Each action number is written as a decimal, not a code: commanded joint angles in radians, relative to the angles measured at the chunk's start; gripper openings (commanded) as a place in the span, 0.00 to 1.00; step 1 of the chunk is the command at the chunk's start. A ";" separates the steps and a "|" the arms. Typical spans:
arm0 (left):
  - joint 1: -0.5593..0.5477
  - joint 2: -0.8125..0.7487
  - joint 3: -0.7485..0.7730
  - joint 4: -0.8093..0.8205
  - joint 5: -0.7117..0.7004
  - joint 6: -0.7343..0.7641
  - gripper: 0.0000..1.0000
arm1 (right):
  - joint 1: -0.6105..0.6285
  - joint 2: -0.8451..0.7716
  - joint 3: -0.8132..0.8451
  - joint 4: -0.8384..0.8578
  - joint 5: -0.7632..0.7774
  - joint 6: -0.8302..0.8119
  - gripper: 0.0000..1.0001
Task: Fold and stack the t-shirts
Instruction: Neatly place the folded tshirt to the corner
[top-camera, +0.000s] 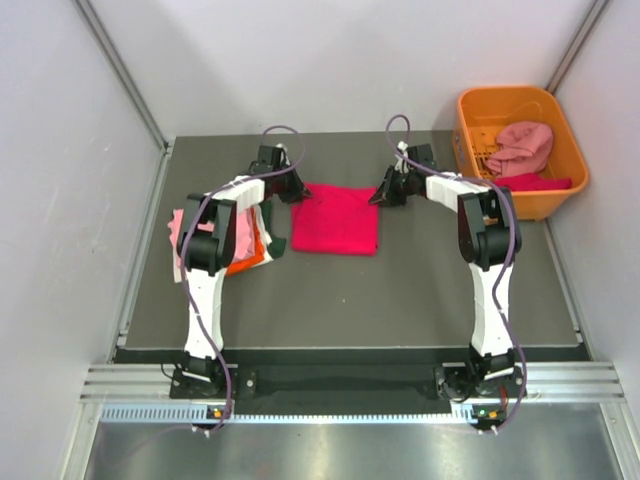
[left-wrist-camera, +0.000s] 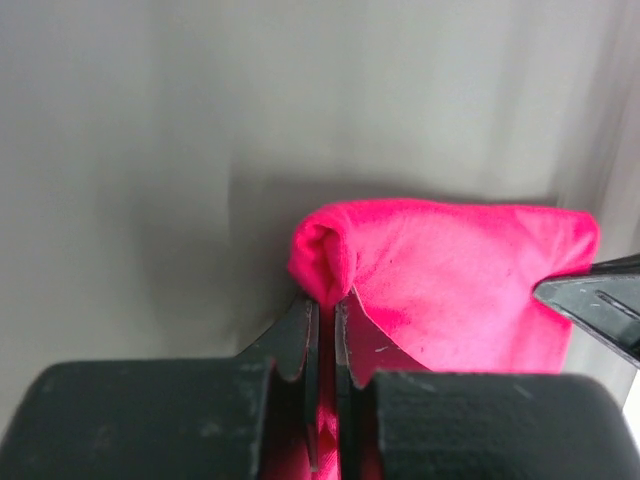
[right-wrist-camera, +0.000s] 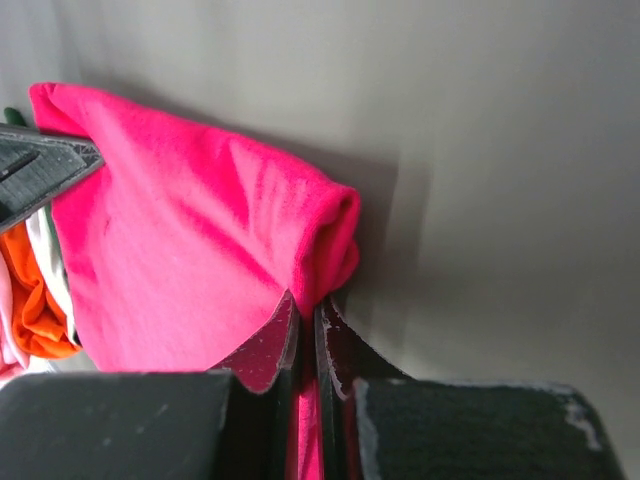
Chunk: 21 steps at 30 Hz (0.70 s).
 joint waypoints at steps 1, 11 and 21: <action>-0.010 -0.118 -0.085 -0.012 0.006 0.034 0.00 | 0.009 -0.157 -0.080 0.015 0.027 -0.031 0.00; -0.029 -0.473 -0.436 0.051 0.024 0.008 0.00 | 0.058 -0.513 -0.408 0.101 0.034 -0.069 0.00; -0.060 -0.829 -0.537 -0.122 -0.069 0.038 0.00 | 0.161 -0.722 -0.521 0.034 0.083 -0.104 0.00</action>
